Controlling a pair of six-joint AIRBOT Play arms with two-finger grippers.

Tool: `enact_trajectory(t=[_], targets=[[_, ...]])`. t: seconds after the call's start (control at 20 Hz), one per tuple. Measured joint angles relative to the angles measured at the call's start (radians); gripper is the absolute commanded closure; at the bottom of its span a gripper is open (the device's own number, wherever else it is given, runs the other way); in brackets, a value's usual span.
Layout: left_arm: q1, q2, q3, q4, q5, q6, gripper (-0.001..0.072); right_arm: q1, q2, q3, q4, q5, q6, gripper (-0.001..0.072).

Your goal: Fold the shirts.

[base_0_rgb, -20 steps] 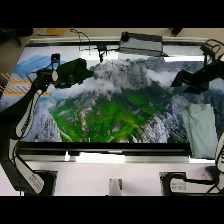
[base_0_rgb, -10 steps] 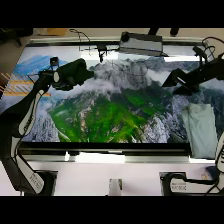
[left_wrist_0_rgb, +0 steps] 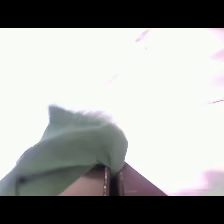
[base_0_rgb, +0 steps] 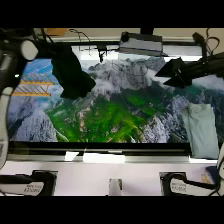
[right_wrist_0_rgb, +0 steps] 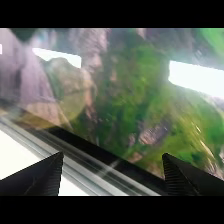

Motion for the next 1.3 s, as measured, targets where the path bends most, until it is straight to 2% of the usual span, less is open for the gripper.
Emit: enact_trajectory(t=[0.15, 0.35, 0.4, 0.45, 0.5, 0.65, 0.7, 0.75, 0.8, 0.9, 1.05, 1.1, 1.15, 1.3], targets=[[-0.143, 0.162, 0.002, -0.028, 0.009, 0.014, 0.0672, -0.003, 0.1, 0.002, -0.007, -0.088, -0.019, 0.0056], [-0.322, 0.231, -0.023, -0.031, 0.011, 0.02, 0.0672, -0.003, 0.269, 0.002, -0.178, -0.21, -0.007, 0.0056], [-0.359, 0.226, -0.049, -0.032, 0.01, 0.021, 0.0672, -0.003, 0.303, 0.002, -0.236, -0.22, 0.007, 0.0069], [-0.388, 0.215, -0.082, -0.033, 0.011, 0.02, 0.0672, -0.003, 0.336, 0.002, -0.301, -0.221, 0.015, 0.0168], [-0.414, 0.196, -0.127, -0.034, 0.01, 0.006, 0.0672, -0.003, 0.36, 0.002, -0.363, -0.208, 0.026, 0.0223], [-0.463, 0.109, -0.272, -0.084, 0.026, -0.086, 0.0666, -0.004, 0.396, -0.016, -0.498, -0.118, 0.04, 0.0206], [-0.471, 0.069, -0.313, -0.144, 0.046, -0.103, 0.0488, -0.004, 0.4, -0.033, -0.523, -0.098, 0.044, 0.0164], [-0.474, 0.027, -0.338, -0.218, 0.067, -0.105, 0.0116, -0.004, 0.4, -0.058, -0.543, -0.084, 0.045, 0.0152], [-0.471, -0.005, -0.349, -0.295, 0.077, -0.096, -0.0013, -0.004, 0.395, -0.089, -0.56, -0.078, 0.047, 0.0152], [-0.434, -0.052, -0.341, -0.425, 0.069, -0.04, -0.0013, -0.004, 0.37, -0.153, -0.581, -0.076, 0.051, 0.0152], [-0.312, -0.071, -0.285, -0.495, -0.076, 0.036, -0.0008, -0.004, 0.307, -0.256, -0.589, -0.098, 0.052, 0.0152], [-0.259, -0.07, -0.275, -0.483, -0.153, 0.051, 0.0097, -0.004, 0.283, -0.286, -0.586, -0.108, 0.052, 0.0152], [-0.21, -0.064, -0.278, -0.465, -0.237, 0.065, 0.0158, -0.004, 0.259, -0.314, -0.574, -0.123, 0.052, 0.0153], [-0.127, -0.034, -0.383, -0.445, -0.418, 0.116, 0.0155, -0.004, 0.181, -0.389, -0.51, -0.187, 0.052, 0.0156]])
